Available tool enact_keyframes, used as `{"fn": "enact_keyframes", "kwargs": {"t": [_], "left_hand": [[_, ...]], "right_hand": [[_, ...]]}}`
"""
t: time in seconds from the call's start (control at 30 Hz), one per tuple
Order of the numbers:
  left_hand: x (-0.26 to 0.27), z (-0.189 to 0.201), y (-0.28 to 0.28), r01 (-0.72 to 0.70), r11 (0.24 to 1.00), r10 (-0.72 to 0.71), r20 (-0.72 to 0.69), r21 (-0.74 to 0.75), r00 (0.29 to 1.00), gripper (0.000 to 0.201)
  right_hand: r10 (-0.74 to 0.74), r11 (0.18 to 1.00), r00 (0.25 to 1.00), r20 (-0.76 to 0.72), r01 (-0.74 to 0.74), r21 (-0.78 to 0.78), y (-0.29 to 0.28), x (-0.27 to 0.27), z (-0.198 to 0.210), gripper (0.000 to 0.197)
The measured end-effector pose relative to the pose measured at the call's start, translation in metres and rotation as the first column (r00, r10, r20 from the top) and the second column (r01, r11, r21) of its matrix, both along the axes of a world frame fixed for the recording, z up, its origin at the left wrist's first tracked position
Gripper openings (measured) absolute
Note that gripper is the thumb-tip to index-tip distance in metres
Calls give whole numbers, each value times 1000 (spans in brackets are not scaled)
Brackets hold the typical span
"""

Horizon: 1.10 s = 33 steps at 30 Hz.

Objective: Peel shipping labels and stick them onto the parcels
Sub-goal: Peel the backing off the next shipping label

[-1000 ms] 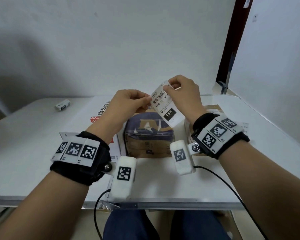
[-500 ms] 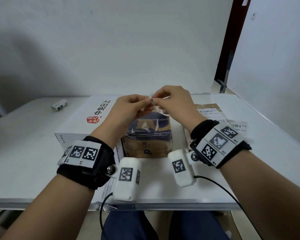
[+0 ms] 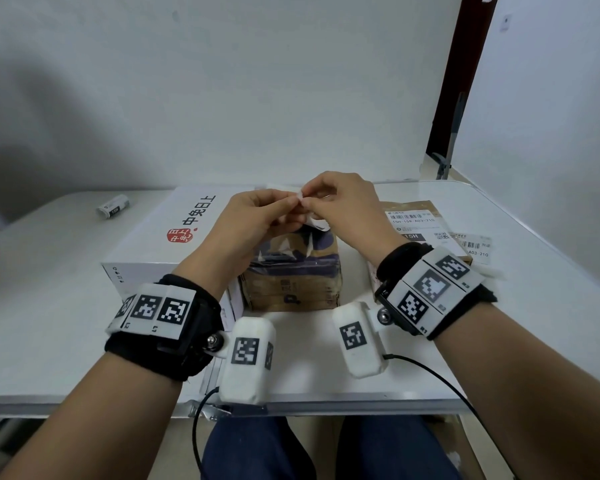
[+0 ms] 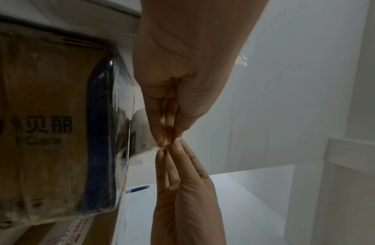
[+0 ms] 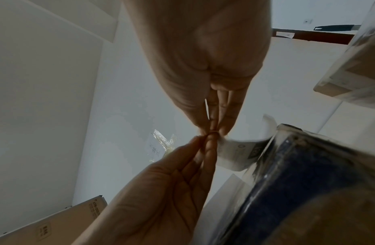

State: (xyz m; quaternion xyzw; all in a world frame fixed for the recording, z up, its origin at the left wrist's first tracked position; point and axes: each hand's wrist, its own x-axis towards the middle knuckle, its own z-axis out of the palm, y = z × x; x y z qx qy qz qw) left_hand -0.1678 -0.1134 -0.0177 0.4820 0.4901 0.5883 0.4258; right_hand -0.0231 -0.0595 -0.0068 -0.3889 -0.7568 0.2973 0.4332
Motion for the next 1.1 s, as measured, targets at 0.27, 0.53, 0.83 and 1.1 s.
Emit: {"fn": "enact_keyframes", "kwargs": {"t": [0.27,0.53,0.83,1.1], "left_hand": [[-1,-2,1,-12,1000,12,-63,5,998,16],[2,0,3,-54,998,58,-160,27,985,18],[5,3,2,-88,996,93,-236,31,967,12],[7,5,-1,-134,991,137,-171,29,976,11]], "right_hand": [[31,999,999,-22,-32,-42,1,1,-3,13],[70,984,989,-128,-90,-156,3,2,-3,13],[41,987,991,-131,-60,-148,3,5,-6,10],[23,993,993,-114,-35,-109,2,4,-6,9]]}}
